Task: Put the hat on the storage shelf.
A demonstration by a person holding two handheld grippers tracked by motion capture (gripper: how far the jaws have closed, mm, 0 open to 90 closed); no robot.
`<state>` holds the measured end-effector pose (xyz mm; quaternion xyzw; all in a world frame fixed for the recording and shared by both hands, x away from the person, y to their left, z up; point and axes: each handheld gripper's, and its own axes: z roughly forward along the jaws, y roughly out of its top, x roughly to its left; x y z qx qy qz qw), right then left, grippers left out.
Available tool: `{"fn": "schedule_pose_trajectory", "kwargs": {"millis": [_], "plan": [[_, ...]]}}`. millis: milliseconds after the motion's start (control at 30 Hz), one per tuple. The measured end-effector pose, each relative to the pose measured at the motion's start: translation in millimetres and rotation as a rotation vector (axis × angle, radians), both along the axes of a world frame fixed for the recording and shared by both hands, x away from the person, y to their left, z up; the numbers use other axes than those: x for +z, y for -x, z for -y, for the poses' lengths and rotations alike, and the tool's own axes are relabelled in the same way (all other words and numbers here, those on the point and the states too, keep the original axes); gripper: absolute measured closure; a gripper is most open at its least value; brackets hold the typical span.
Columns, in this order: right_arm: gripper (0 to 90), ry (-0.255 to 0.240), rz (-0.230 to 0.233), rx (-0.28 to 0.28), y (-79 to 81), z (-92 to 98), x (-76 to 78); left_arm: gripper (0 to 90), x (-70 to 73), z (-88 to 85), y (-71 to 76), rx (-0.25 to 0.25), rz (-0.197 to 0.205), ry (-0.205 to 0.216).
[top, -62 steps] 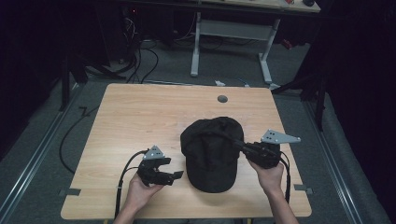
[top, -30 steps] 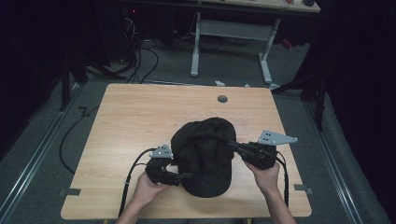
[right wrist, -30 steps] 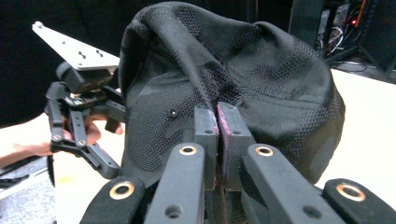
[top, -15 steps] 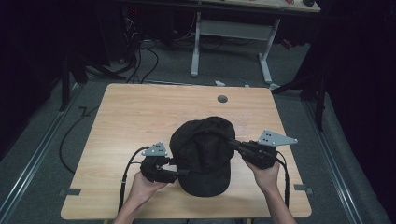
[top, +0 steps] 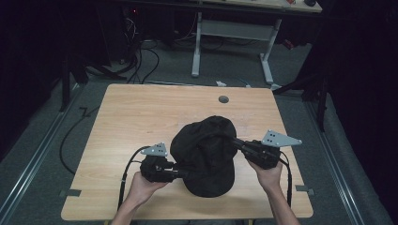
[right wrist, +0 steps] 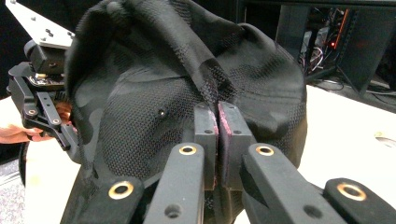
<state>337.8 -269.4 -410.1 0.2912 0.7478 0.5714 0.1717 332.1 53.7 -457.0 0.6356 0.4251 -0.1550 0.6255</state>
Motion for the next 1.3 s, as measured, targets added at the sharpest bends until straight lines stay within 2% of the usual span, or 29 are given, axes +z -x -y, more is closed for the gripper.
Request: {"fn": "schedule_pose_trajectory", "kwargs": {"millis": [167,433,600,700,867,1000,1133,1300], "plan": [[87.1,-0.005,0.008,-0.001,-0.2,0.0,0.4,76.7,1.3,-0.9,0.8,-0.028,-0.02,0.016],[84.5,-0.022,0.013,-0.01,-0.1,1.5,1.3,85.5,11.9,-6.4,9.5,-0.089,-0.04,0.1],[81.7,-0.039,0.007,-0.012,-1.4,2.3,1.0,86.4,19.9,-7.2,15.3,-0.105,-0.008,0.097],[77.7,-0.058,-0.002,-0.017,-2.1,4.3,1.4,86.5,24.3,-8.5,17.2,-0.101,0.015,0.096],[61.2,-0.063,-0.033,-0.043,-3.8,6.7,0.3,86.7,26.1,-11.2,18.0,-0.078,0.031,0.098],[52.0,-0.058,-0.047,-0.063,-3.2,9.6,-0.8,86.7,28.9,-15.4,18.6,-0.054,0.044,0.109],[47.1,-0.031,-0.061,-0.092,-1.8,13.4,-7.6,86.7,31.8,-21.0,16.8,-0.013,0.056,0.124],[43.8,0.017,-0.099,-0.155,-0.5,17.1,-24.3,86.6,33.9,-24.8,14.7,0.032,0.074,0.116]]}}
